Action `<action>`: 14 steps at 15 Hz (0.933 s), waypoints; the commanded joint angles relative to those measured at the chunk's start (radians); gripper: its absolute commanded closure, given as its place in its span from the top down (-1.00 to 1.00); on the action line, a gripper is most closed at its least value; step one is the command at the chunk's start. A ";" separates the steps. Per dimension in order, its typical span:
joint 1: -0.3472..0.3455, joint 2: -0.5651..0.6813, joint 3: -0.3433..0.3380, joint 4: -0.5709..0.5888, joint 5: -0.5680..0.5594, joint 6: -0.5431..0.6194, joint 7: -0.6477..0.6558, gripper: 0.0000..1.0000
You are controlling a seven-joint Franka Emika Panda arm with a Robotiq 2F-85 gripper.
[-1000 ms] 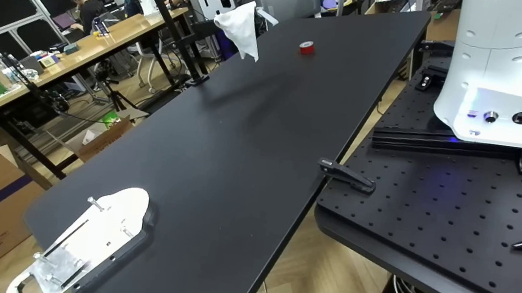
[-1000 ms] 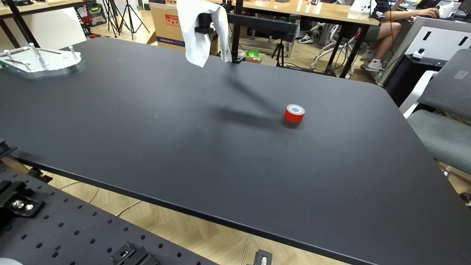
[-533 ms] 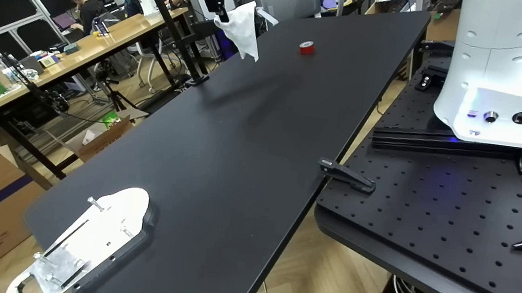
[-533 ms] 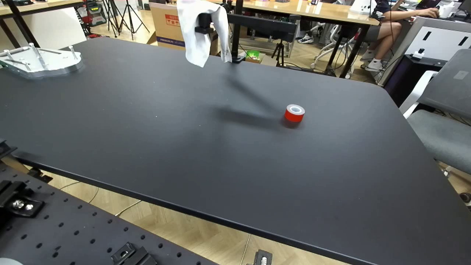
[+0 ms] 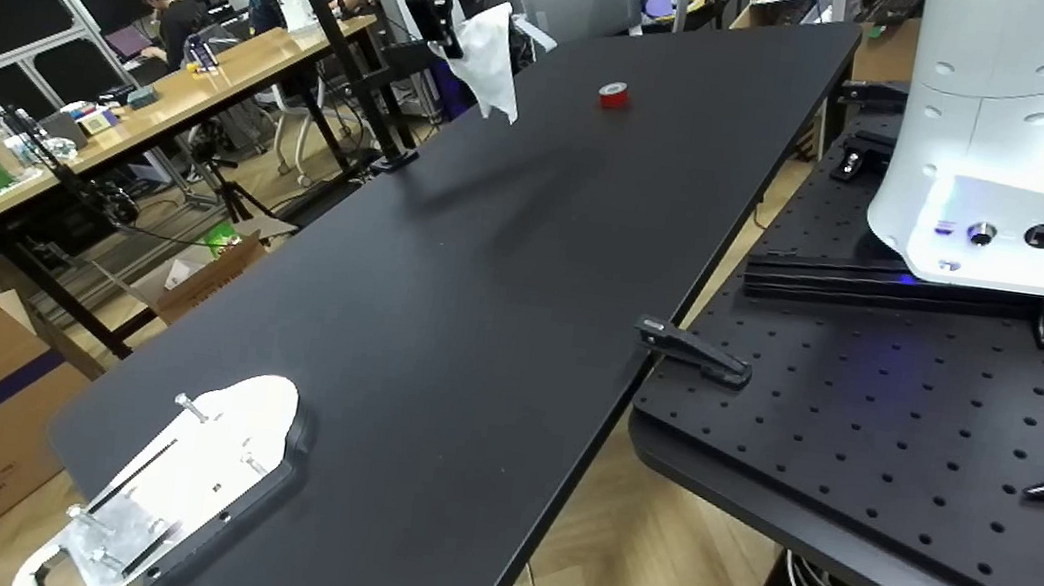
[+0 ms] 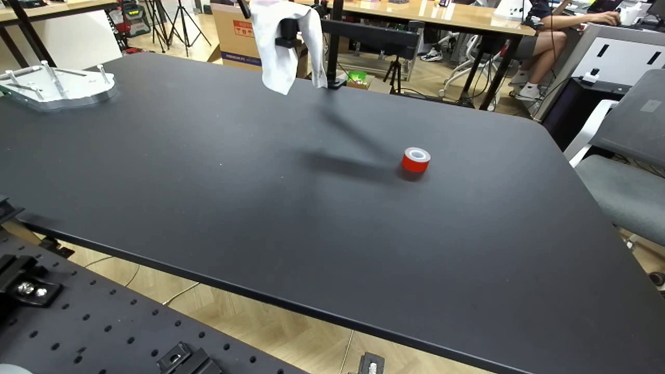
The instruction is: Remove the white cloth from the black stand
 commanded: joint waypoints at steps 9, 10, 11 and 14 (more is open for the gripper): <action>0.031 0.013 -0.034 0.040 -0.034 -0.016 0.033 -0.98; 0.032 0.007 -0.033 0.038 -0.031 -0.016 0.032 -1.00; 0.033 -0.003 -0.032 0.034 -0.021 -0.018 0.028 -1.00; 0.035 -0.042 -0.028 0.022 0.017 -0.041 0.017 -0.98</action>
